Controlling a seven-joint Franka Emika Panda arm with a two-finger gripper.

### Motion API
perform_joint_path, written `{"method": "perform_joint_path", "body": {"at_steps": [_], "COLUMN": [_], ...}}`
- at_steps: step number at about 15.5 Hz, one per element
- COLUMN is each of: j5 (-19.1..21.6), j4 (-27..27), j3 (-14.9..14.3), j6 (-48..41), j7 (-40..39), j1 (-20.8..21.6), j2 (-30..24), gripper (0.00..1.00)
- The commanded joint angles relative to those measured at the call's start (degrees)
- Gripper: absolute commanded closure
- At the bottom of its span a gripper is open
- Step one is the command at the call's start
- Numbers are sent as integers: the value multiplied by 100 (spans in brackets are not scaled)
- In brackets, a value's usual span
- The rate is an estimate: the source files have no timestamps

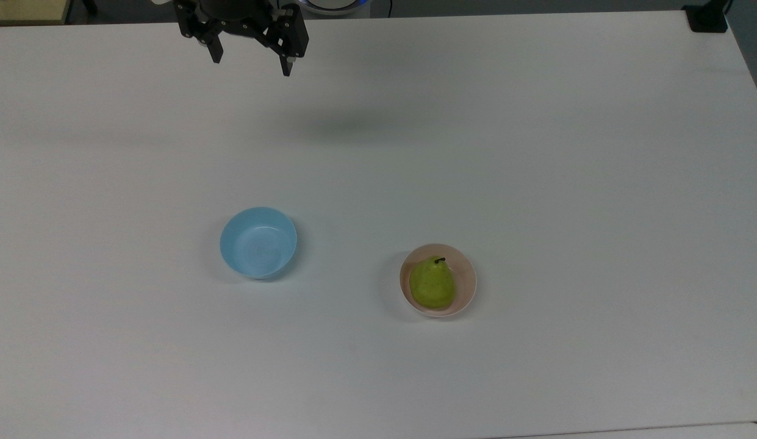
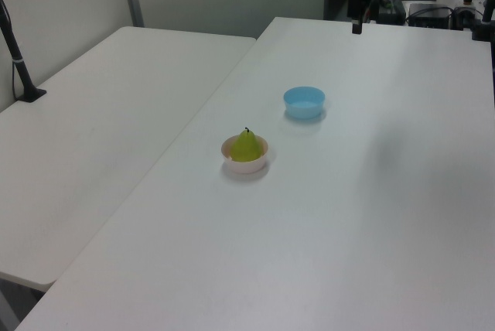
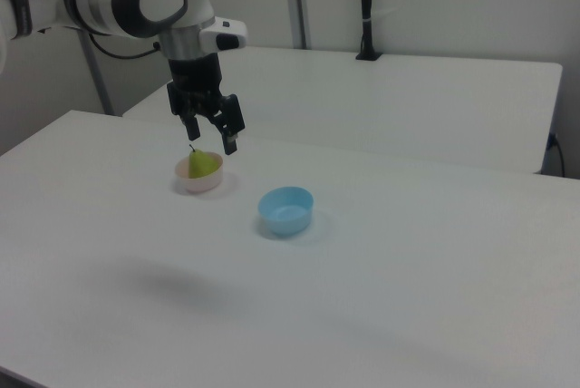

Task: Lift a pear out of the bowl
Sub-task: 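Move the gripper toward the pink bowl holding the green pear, then lower the gripper into the pink bowl and close it on the pear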

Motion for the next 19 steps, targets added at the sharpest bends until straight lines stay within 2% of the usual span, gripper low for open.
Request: {"method": "perform_joint_path", "body": {"at_steps": [1, 4, 7, 9, 12, 14, 19], "j5": [-7, 89, 291, 291, 291, 291, 274], "j4": [37, 308, 792, 916, 1109, 1276, 1294], "j3": [62, 62, 10, -34, -332, -517, -536], "j6": [700, 1149, 1527, 2036, 2880, 3144, 3733], "j7": [-13, 31, 398, 732, 1207, 1366, 1393], "j1": [118, 398, 890, 1285, 1935, 2279, 2456], "j2": [194, 659, 1309, 1652, 2197, 2549, 3120], "gripper": [0, 0, 0, 0, 0, 0, 0]}}
